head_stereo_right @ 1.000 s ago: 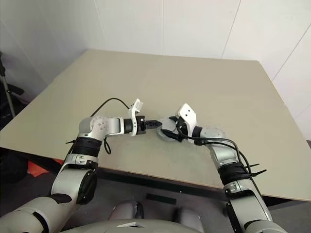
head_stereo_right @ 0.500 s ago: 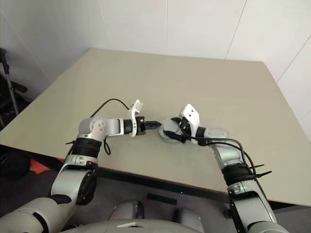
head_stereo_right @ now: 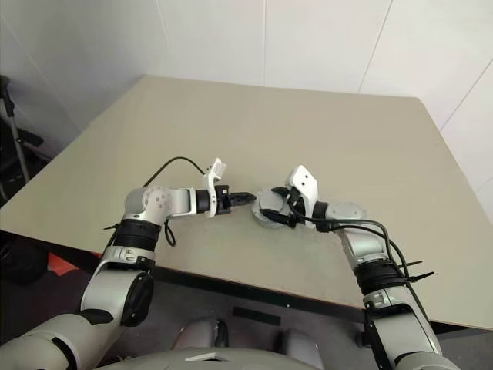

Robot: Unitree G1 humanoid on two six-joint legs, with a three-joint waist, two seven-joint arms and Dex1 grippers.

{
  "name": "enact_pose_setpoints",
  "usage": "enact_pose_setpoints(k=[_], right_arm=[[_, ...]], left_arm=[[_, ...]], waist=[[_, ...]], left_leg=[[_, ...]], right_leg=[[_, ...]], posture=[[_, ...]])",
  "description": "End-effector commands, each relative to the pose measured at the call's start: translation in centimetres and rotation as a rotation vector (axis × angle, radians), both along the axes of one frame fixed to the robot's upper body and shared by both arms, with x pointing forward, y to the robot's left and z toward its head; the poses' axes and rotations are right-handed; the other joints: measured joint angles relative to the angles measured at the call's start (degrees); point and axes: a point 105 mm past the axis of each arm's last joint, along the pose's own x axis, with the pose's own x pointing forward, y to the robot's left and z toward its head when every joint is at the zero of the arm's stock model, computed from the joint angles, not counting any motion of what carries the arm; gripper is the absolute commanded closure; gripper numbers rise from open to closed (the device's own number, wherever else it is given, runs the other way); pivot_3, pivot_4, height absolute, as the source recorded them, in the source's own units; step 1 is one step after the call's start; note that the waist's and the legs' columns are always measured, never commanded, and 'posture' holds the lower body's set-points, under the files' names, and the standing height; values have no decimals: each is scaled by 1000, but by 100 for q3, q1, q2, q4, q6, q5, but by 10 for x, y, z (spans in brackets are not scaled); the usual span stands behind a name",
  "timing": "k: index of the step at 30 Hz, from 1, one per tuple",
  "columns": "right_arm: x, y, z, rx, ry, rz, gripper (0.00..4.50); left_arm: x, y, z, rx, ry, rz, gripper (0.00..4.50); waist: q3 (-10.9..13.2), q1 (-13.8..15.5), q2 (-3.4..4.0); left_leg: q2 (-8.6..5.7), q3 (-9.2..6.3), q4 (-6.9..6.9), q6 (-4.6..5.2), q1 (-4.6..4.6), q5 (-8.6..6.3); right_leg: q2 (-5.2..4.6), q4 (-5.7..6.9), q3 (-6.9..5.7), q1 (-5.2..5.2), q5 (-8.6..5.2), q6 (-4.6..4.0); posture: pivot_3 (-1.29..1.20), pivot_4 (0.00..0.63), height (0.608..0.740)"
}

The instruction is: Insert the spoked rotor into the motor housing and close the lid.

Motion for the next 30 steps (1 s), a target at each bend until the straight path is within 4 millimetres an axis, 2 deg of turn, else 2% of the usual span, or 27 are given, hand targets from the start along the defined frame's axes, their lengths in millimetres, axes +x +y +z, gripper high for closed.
enact_pose_setpoints(k=[1,4,9,14,17,22,30], right_arm=[[-28,-21,-73,-130,273,-47,1336],[-26,-21,-71,-128,260,-50,1336],[-20,-16,-59,-83,241,-55,1336],[-16,-15,-53,-79,217,-60,1336],[-13,-14,-47,-71,204,-62,1336],[-11,-15,-37,-67,177,-57,1336],[-13,-17,-32,-75,151,-37,1336]], left_arm=[[3,-1,10,-10,-51,2,4451],[11,6,19,-13,-112,40,4451],[36,44,45,-18,-224,170,4451],[39,68,44,45,-243,197,4451],[36,69,39,51,-234,192,4451],[30,58,33,42,-221,168,4451],[30,55,32,43,-221,161,4451]], waist=[[-8,-2,-3],[-12,1,-2],[-13,-13,-3],[-14,-15,-1],[-14,-14,-1],[-13,-14,-1],[-13,-8,-1]], left_leg=[[0,0,0,0,4,0],[0,0,0,-2,22,0],[2,-2,-1,-9,23,4],[0,-1,-3,-7,22,2],[0,-1,-2,-8,21,3],[1,-2,-2,-10,11,4],[1,-2,-1,-8,-7,4]], right_leg=[[0,0,0,4,0,0],[0,0,0,21,-1,3],[1,2,0,19,-2,4],[0,2,0,17,-1,2],[0,2,0,17,-1,2],[1,4,0,8,0,1],[0,6,0,-8,0,0]], posture=[[0,0,740],[0,0,740],[0,0,740],[0,0,740],[0,0,740],[0,0,740],[0,0,740]])
